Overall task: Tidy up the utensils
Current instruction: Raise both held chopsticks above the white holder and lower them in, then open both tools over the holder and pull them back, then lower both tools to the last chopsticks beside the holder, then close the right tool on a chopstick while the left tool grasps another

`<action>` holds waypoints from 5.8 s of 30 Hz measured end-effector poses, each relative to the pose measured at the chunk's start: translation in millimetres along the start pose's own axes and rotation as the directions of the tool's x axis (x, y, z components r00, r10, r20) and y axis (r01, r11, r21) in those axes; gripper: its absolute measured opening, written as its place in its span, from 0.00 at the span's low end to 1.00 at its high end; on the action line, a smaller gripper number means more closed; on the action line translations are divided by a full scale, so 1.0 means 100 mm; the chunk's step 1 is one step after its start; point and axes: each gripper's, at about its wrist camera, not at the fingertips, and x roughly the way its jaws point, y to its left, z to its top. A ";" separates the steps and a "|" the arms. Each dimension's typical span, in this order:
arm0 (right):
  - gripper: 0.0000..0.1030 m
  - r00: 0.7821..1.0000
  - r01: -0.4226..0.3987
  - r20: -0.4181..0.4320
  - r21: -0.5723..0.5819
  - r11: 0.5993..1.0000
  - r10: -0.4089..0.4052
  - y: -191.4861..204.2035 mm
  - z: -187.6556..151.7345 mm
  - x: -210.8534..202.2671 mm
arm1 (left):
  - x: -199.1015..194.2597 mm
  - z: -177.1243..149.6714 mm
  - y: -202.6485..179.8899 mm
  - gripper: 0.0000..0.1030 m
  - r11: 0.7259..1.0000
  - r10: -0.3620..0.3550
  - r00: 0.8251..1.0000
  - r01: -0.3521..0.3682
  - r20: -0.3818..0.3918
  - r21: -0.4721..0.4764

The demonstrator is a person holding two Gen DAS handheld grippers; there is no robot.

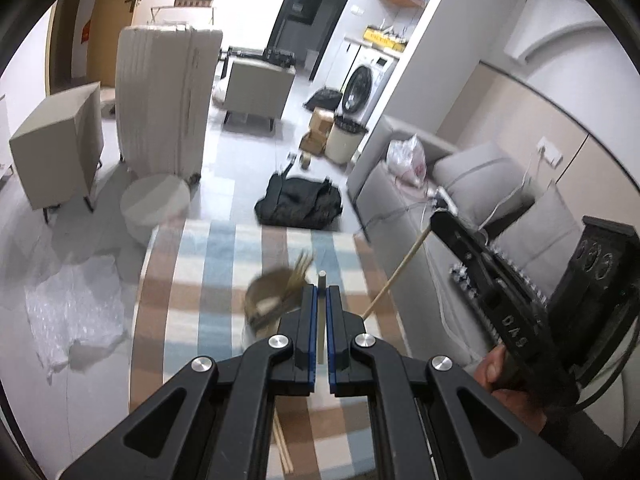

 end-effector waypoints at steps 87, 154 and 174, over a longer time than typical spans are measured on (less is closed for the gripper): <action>0.93 0.959 0.139 -0.252 0.029 0.990 -0.127 0.22 -1.33 -0.34 | 0.24 -1.16 0.57 0.86 0.955 0.289 0.953 -0.279 0.095 -0.105; 0.09 0.545 0.204 -0.818 -0.084 0.975 -0.185 0.25 -2.84 1.19 | 1.01 -1.49 1.68 0.86 0.858 0.215 0.898 -0.361 -0.384 -0.365; 0.03 0.748 0.268 -0.656 0.162 0.950 -0.099 -0.07 -2.33 0.74 | 1.28 -1.57 1.53 0.86 0.864 0.264 0.854 -0.416 -0.448 -0.283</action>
